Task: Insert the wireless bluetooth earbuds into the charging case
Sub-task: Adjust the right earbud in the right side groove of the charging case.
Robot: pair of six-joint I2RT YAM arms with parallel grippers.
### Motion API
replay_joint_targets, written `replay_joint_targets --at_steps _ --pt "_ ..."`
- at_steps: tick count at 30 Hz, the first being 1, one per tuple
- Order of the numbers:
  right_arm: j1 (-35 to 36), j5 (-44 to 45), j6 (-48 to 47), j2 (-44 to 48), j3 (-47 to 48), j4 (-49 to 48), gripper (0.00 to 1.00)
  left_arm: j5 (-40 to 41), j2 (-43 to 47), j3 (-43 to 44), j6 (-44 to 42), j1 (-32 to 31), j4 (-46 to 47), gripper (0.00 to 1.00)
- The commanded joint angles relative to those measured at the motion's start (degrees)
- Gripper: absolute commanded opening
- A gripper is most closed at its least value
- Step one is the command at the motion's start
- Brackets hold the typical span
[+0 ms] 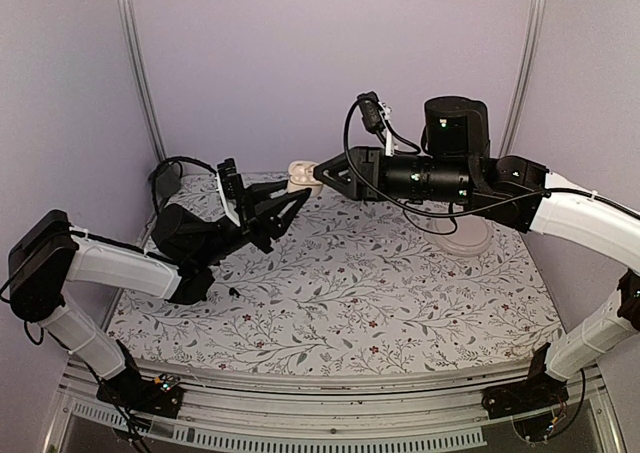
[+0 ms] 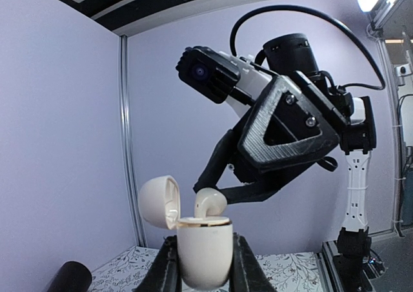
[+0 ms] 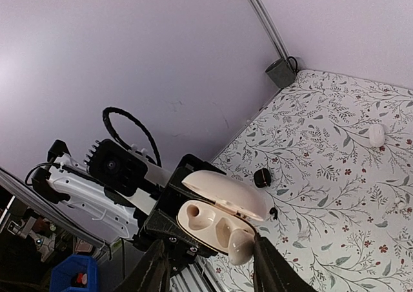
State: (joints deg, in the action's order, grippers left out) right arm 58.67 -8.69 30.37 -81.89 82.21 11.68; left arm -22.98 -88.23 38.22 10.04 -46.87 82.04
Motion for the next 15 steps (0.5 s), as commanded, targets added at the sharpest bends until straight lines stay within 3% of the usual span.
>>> replay_joint_targets --at_steps 1,15 --pt "1.5 -1.3 0.6 -0.6 1.8 -0.7 0.45 0.6 -0.3 0.9 -1.1 -0.4 -0.3 0.0" --pt "2.0 -1.1 1.2 -0.7 1.6 -0.9 0.38 1.4 -0.3 1.2 -3.2 -1.1 -2.0 0.0"
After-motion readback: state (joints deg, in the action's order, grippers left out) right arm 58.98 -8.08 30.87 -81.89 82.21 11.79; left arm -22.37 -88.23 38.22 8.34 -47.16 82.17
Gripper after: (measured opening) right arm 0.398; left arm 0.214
